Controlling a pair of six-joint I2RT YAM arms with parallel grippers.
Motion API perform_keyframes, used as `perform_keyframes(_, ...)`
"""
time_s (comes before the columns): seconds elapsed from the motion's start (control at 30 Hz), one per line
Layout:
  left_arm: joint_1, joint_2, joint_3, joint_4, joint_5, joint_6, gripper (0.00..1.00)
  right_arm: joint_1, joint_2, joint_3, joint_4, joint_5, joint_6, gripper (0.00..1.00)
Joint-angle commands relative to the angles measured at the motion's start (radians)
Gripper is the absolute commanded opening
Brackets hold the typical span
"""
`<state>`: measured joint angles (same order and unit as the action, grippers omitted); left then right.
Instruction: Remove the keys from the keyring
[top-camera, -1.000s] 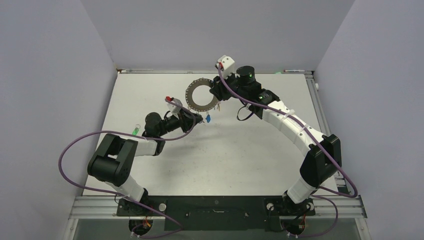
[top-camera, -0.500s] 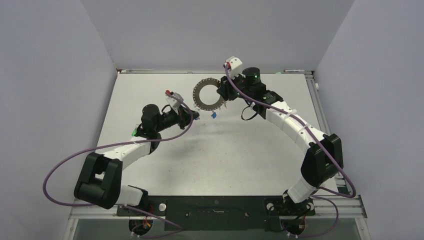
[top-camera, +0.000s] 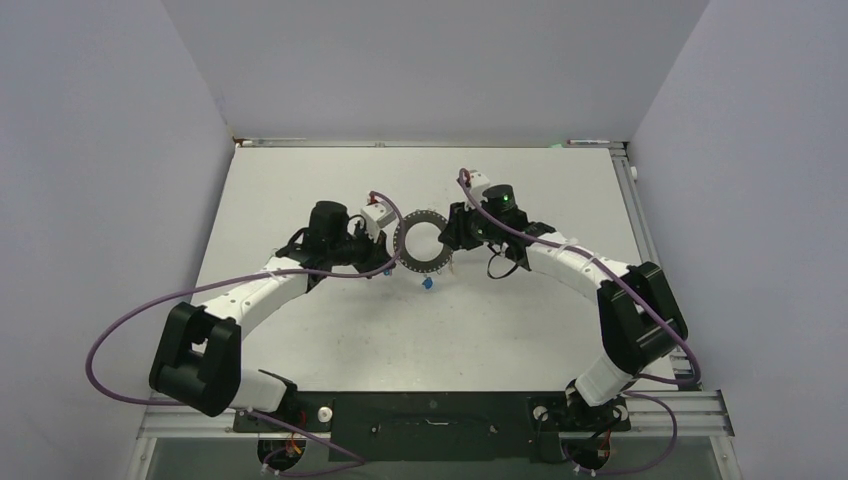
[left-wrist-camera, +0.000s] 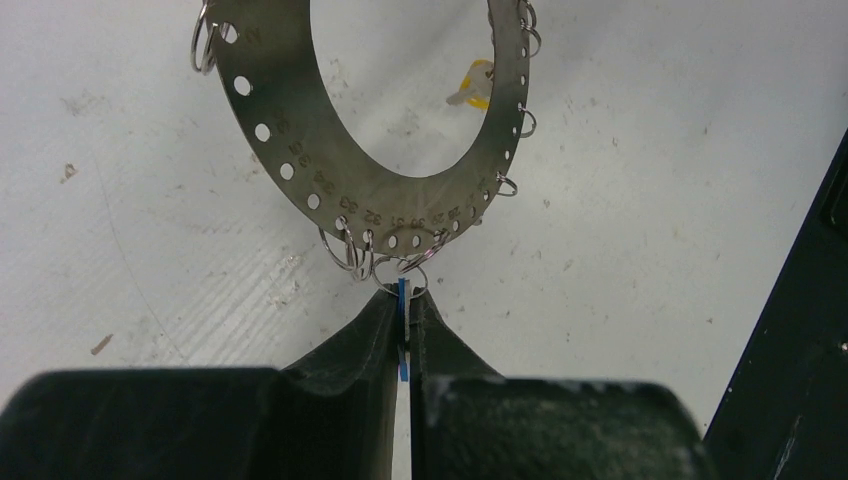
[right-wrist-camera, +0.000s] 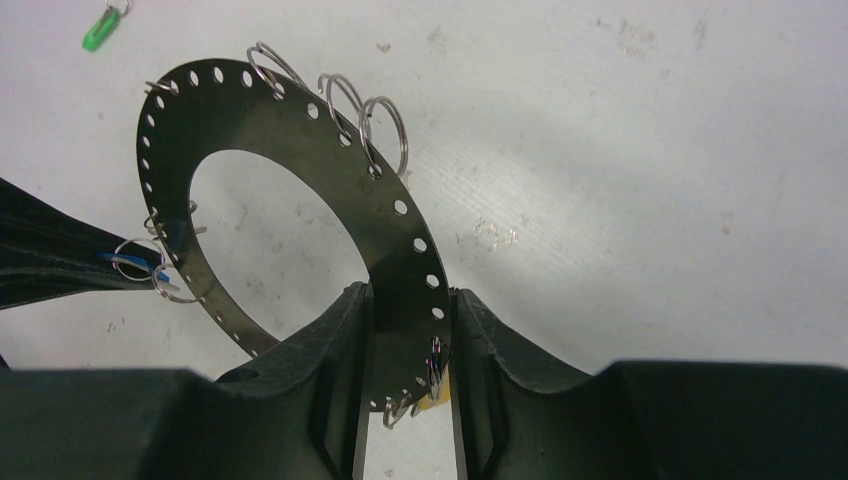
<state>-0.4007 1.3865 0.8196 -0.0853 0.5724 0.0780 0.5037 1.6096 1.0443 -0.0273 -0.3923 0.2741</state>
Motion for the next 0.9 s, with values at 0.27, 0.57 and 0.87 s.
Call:
perform_keyframes(0.27, -0.107, 0.128, 0.164, -0.268, -0.104, 0.154, 0.0, -0.009, -0.072, -0.301, 0.268, 0.008, 0.137, 0.05)
perform_keyframes(0.57, -0.114, 0.276, 0.261, -0.313, -0.086, 0.143, 0.0, -0.024, -0.055, -0.351, 0.264, 0.084, 0.187, 0.1)
perform_keyframes(0.87, -0.124, 0.36, 0.306, -0.386, -0.084, 0.154, 0.0, -0.091, -0.081, -0.366, 0.268, -0.021, 0.155, 0.52)
